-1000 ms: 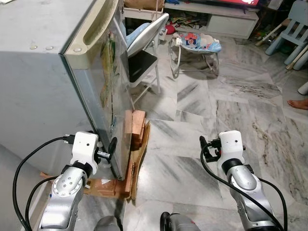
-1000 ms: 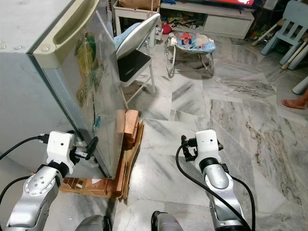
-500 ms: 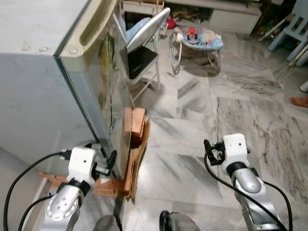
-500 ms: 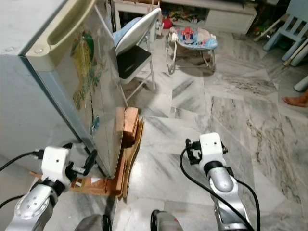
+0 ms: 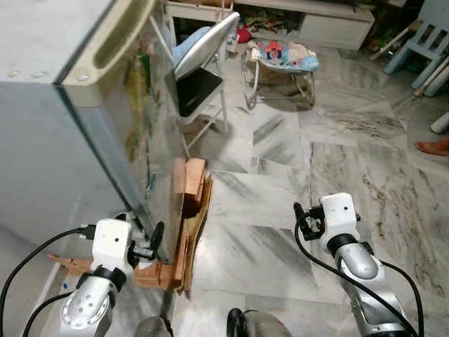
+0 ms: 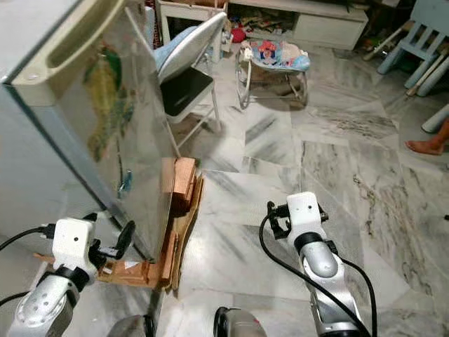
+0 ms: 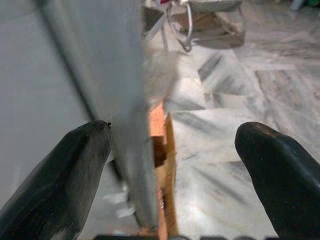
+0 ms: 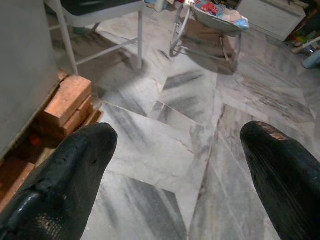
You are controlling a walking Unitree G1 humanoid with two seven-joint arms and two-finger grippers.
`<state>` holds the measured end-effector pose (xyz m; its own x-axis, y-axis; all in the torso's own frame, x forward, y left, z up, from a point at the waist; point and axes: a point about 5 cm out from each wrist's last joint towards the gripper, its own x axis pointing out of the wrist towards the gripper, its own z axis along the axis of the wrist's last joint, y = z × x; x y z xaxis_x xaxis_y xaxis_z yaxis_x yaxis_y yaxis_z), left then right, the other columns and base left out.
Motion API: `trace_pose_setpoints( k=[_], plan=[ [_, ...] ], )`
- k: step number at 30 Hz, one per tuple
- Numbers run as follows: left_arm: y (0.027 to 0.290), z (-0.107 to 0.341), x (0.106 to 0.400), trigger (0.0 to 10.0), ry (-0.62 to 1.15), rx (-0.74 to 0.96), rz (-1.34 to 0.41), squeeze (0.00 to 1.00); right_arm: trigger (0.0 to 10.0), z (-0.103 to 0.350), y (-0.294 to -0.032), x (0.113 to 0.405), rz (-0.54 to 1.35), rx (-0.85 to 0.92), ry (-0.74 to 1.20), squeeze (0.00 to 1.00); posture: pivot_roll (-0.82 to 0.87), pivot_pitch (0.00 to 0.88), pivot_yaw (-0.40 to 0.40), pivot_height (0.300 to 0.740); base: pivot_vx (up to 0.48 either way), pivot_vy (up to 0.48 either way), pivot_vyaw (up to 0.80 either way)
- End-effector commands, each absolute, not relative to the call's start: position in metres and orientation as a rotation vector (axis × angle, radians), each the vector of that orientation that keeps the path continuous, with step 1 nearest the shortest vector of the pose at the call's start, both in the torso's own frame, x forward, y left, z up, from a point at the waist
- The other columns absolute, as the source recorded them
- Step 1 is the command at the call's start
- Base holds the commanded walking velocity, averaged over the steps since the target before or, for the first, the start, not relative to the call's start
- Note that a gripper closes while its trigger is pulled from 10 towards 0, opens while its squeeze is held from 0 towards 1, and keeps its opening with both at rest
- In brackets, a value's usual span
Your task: Restocking fridge
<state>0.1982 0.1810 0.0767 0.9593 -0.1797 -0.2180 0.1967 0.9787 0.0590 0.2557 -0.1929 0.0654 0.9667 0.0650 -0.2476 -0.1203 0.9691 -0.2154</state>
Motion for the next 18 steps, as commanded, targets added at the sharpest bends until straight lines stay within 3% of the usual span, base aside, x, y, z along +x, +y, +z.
trace_pose_setpoints(
  k=[1, 12, 18],
  plan=[
    [0.1814, 0.0784, 0.1971, 10.0, 0.214, 0.088, -0.188, 0.00, 10.0, 0.0636, -0.1972, 0.2547, 0.078, -0.236, 0.253, 0.00, 0.03, 0.117, -0.056, 0.740, 0.000, -0.319, 0.00],
    [0.1838, 0.0779, 0.1954, 10.0, 0.222, 0.087, -0.178, 0.00, 10.0, 0.0631, -0.1966, 0.2556, 0.086, -0.236, 0.257, 0.00, 0.03, 0.120, -0.058, 0.740, 0.000, -0.304, 0.00],
    [0.1883, 0.0790, 0.1954, 10.0, 0.215, 0.070, -0.150, 0.00, 10.0, 0.0629, -0.1968, 0.2553, 0.083, -0.237, 0.257, 0.00, 0.03, 0.120, -0.058, 0.740, 0.000, 0.000, 0.00]
  ],
)
